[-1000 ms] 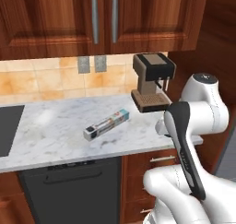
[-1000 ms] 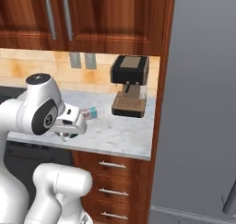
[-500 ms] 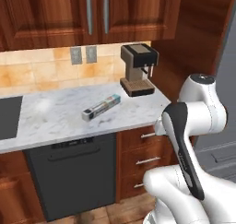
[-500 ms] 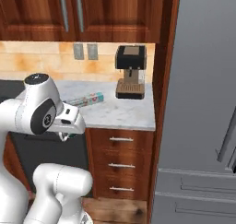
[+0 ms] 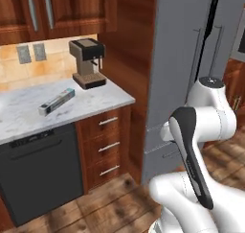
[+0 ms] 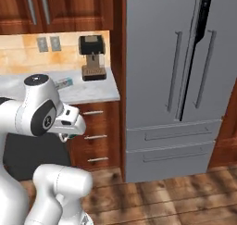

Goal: Pick the mug from the counter and place it inside the microwave. Then close the microwave.

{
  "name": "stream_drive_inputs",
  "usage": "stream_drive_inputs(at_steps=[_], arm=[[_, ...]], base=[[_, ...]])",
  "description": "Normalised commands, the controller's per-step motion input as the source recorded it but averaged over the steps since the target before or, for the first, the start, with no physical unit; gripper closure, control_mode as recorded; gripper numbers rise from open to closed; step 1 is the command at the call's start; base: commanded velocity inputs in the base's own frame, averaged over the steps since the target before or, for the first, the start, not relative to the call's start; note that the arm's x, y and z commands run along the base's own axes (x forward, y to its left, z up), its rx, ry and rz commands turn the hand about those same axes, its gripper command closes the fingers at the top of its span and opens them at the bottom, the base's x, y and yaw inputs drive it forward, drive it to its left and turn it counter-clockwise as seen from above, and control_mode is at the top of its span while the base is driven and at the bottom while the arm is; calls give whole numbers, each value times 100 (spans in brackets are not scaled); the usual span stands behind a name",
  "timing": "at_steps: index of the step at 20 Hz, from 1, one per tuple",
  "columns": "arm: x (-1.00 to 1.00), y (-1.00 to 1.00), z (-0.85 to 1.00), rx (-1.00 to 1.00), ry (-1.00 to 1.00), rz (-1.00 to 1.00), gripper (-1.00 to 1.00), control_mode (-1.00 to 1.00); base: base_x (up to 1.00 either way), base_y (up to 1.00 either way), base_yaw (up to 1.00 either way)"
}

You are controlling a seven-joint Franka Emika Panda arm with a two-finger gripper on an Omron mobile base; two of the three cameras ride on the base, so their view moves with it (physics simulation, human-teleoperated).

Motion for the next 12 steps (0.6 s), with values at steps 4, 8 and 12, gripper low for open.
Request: stream_drive_inputs(at_steps=[4,8,12], arm=[[0,0,0,0,0,0,100,100],[0,0,0,0,0,0,100,100],[0,0,0,0,0,0,100,100]], base=[[-58,0,-41],[-13,-62,-37],[1,-100,-30]])
